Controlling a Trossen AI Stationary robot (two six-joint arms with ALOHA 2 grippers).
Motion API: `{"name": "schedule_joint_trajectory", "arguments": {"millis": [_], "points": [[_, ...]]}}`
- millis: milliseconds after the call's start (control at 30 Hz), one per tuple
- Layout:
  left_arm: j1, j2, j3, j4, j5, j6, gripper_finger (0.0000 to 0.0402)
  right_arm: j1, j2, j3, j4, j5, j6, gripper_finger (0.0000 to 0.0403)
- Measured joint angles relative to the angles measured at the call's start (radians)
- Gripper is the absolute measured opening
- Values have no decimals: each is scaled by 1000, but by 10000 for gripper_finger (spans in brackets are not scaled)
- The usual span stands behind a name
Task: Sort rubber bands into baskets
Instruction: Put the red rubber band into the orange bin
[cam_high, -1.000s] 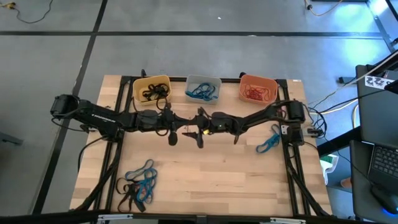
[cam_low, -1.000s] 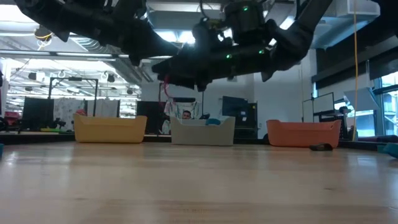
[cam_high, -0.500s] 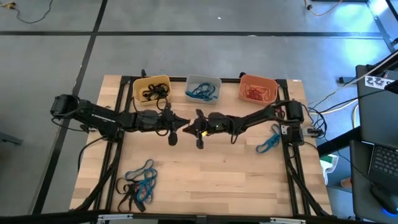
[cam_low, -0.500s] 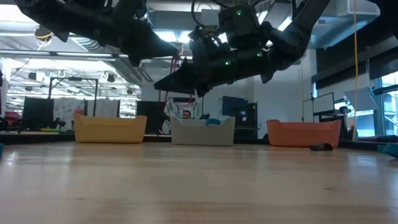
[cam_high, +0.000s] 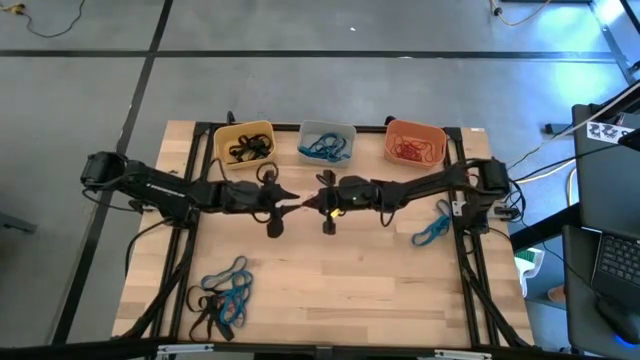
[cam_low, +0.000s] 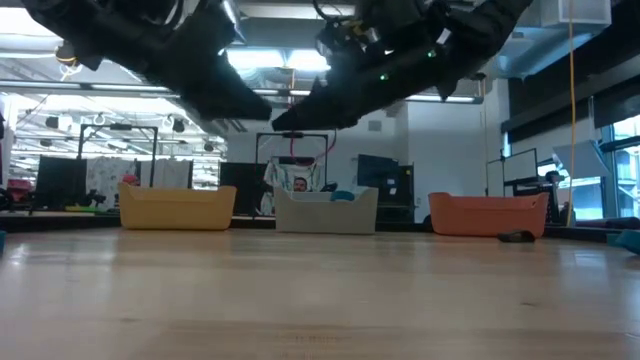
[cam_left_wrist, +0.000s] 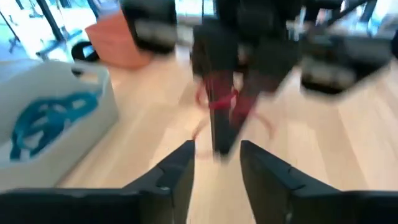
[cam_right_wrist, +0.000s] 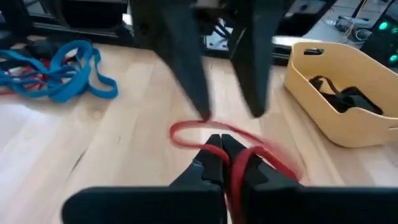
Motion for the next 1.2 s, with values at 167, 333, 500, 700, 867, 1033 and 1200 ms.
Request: {"name": "schedule_joint_trajectory", "arguments": {"millis": [167,333,500,700,867,1033,1200], "points": [[-12,-3,0,-149,1,-53,151,0,-75,0,-144,44,-15,4],[-14,-3,0,-232,1,-105,155,0,-165,0,-310,121,-22,3],[-15,-3,0,-226,1,-88,155,0,-292,0,-527,264,-36,4],[-16,-3,0,-226,0,-87,155,0,-440,0,-728,415,-36,4],[-16,-3,0,-223,0,-88,155,-3,-534,0,-873,523,-31,4],[-16,-3,0,-218,0,-87,155,-79,-597,0,-993,565,3,4],[-16,-2,0,-218,0,-87,155,-237,-614,0,-1072,535,13,4]]}}
